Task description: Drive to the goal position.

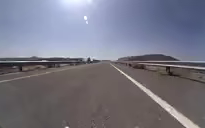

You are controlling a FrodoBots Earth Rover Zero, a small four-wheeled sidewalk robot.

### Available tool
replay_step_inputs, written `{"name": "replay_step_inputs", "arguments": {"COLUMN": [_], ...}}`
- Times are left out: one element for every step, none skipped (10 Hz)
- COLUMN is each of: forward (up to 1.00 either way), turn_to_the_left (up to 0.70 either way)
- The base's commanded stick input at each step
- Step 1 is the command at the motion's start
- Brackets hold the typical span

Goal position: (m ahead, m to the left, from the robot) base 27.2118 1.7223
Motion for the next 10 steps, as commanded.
{"name": "replay_step_inputs", "arguments": {"forward": [1.00, 1.00, 1.00, 1.00, 1.00, 1.00, 1.00, 1.00, 1.00, 1.00], "turn_to_the_left": [0.00, 0.00, 0.00, 0.00, 0.00, 0.00, 0.00, 0.00, 0.00, 0.00]}}
